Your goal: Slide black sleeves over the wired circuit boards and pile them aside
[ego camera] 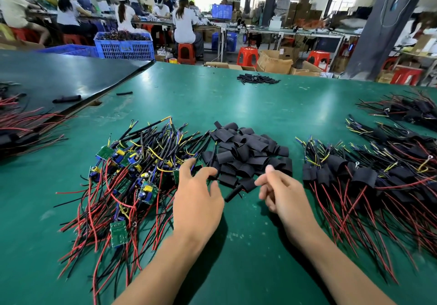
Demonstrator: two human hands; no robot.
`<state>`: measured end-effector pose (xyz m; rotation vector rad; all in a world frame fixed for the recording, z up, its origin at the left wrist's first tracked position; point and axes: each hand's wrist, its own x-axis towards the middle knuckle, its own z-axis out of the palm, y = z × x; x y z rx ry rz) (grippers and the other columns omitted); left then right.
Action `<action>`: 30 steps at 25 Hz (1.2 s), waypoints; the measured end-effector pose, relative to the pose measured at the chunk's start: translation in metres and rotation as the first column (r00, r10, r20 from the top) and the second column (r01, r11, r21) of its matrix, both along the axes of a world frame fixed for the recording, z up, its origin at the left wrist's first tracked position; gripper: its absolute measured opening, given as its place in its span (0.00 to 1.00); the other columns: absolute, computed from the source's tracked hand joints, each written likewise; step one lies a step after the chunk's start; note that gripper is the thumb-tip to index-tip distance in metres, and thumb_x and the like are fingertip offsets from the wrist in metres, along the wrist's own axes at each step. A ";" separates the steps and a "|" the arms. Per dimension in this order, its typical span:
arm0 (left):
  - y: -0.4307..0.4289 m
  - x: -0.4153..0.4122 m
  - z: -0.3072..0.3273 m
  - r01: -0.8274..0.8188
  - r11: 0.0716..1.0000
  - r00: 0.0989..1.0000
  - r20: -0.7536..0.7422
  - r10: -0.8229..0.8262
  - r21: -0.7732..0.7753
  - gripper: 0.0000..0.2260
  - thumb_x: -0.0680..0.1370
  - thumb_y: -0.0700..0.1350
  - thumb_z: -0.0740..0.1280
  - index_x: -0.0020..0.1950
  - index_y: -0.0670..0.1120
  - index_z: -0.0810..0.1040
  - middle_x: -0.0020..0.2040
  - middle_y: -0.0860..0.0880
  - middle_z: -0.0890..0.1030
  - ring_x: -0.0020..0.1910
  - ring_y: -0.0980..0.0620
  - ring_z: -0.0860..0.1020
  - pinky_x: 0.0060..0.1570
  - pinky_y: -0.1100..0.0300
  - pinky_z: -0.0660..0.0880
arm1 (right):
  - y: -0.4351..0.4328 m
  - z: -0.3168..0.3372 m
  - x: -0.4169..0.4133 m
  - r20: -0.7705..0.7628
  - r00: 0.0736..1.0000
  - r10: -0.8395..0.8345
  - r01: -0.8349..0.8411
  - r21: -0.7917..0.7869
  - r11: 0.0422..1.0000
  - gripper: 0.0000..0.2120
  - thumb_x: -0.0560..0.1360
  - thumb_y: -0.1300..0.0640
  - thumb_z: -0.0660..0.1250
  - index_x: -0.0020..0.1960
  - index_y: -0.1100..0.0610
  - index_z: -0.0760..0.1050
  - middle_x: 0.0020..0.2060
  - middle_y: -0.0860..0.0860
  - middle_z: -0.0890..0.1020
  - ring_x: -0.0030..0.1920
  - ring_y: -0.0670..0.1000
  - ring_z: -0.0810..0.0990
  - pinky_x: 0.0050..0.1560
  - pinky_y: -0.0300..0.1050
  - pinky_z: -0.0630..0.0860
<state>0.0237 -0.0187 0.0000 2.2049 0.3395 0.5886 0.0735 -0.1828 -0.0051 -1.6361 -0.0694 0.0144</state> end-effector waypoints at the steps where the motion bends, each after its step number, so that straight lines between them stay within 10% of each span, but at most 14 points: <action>1: 0.003 0.002 0.002 -0.036 0.999 0.998 -0.045 0.035 -0.028 0.09 0.78 0.41 0.67 0.56 0.49 0.83 0.74 0.44 0.68 0.54 0.43 0.81 0.58 0.56 0.74 | 0.001 -0.002 -0.003 0.055 0.998 0.024 -0.018 -0.113 0.993 0.19 0.82 0.47 0.61 0.38 0.54 0.80 0.28 0.51 0.78 0.25 0.46 0.69 0.26 0.36 0.64; 15: 0.017 0.004 0.009 0.073 0.967 0.978 -0.208 -0.021 0.243 0.22 0.74 0.32 0.62 0.66 0.47 0.76 0.55 0.42 0.80 0.53 0.39 0.78 0.48 0.49 0.76 | 0.002 0.006 -0.015 0.110 0.992 0.066 -0.036 -0.261 0.965 0.16 0.81 0.47 0.63 0.37 0.49 0.79 0.30 0.49 0.80 0.28 0.46 0.68 0.34 0.42 0.67; 30: 0.019 0.002 0.022 -0.166 0.976 0.970 0.156 0.188 -0.143 0.11 0.75 0.47 0.72 0.57 0.56 0.80 0.47 0.61 0.84 0.40 0.54 0.81 0.49 0.61 0.76 | -0.001 0.005 -0.012 0.118 0.990 0.078 -0.047 -0.245 0.968 0.15 0.81 0.47 0.64 0.38 0.49 0.80 0.30 0.49 0.80 0.28 0.45 0.69 0.34 0.40 0.68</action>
